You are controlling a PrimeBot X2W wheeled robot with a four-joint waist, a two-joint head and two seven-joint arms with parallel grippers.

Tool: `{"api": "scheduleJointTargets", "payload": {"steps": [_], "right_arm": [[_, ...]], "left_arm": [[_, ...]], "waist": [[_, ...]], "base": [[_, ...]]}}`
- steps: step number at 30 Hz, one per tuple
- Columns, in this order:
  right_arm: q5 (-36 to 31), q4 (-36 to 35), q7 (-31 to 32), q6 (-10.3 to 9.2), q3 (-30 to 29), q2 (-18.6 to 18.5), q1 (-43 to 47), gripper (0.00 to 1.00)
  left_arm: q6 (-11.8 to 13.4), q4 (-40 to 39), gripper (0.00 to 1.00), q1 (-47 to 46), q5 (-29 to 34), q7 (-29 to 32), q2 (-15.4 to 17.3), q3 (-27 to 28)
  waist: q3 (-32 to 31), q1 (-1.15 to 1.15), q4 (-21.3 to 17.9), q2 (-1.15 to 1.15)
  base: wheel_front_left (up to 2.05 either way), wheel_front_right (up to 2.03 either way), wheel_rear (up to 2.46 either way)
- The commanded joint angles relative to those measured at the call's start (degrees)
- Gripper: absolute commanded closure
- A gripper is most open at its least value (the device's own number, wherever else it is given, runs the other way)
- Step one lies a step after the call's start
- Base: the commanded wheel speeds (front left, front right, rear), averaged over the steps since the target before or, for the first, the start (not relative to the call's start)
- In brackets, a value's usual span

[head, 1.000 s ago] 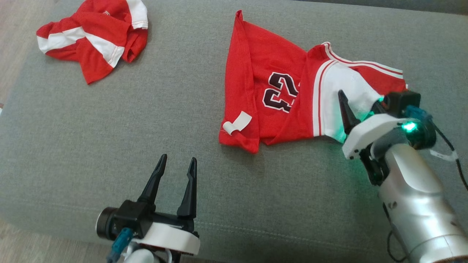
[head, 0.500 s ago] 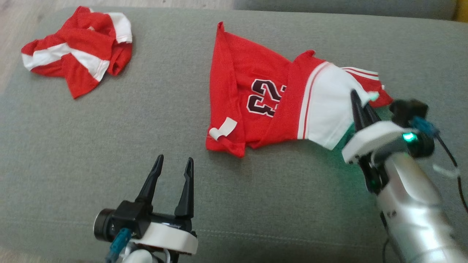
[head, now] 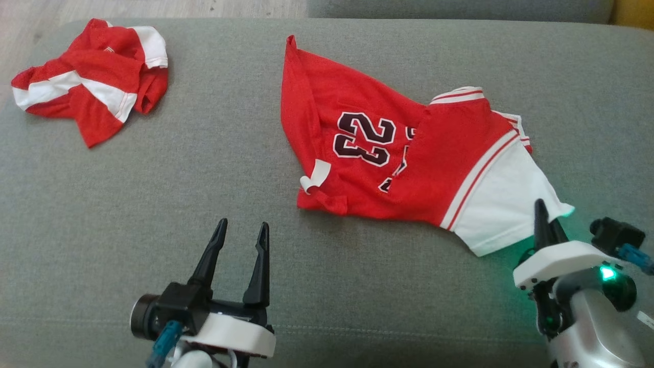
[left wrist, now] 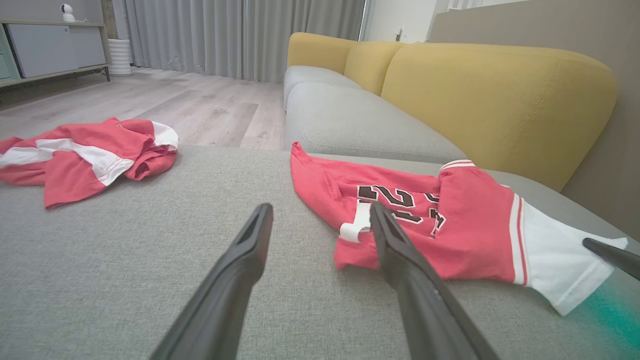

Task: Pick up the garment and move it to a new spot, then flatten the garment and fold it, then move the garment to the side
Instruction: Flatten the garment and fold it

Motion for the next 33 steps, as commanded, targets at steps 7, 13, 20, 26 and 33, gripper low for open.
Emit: {"api": "scheduleJointTargets", "payload": {"steps": [7,13,20,26,33], "right_arm": [[-2.02,-1.96,1.31,0.37,-2.23,0.71,1.28,1.0],[-1.07,-1.83,-0.07,0.37,-1.58,0.75,3.16,0.0],[-4.98,-5.49,-2.23,0.37,-2.72,0.75,6.0,0.0],[-6.28,-13.39,-2.56,0.37,-2.76,0.76,8.33,0.0],[-6.28,-22.76,0.75,0.37,-0.04,0.76,9.48,0.0]], "left_arm": [[-0.09,-0.61,0.0,-1.98,-0.53,-0.55,0.86,1.71],[-0.16,-0.04,0.0,-1.82,-0.75,-0.73,0.73,1.55],[-0.55,0.8,0.0,-1.33,-1.0,-1.03,0.78,1.27],[-3.99,3.9,0.0,-4.81,1.11,1.25,0.48,-3.08],[-10.26,15.87,0.0,-14.83,4.04,4.79,-4.16,-9.3]], "waist": [[-0.54,0.0,-0.38,0.0],[-1.55,0.0,-1.11,0.0],[-3.08,0.0,-1.76,0.0],[-3.36,0.0,-3.15,0.0],[-1.85,0.0,-6.98,0.0]], "base": [[0.0,0.0,0.0],[0.0,0.0,0.0],[0.0,0.0,0.0],[0.0,0.0,0.0],[0.0,0.0,0.0]]}}
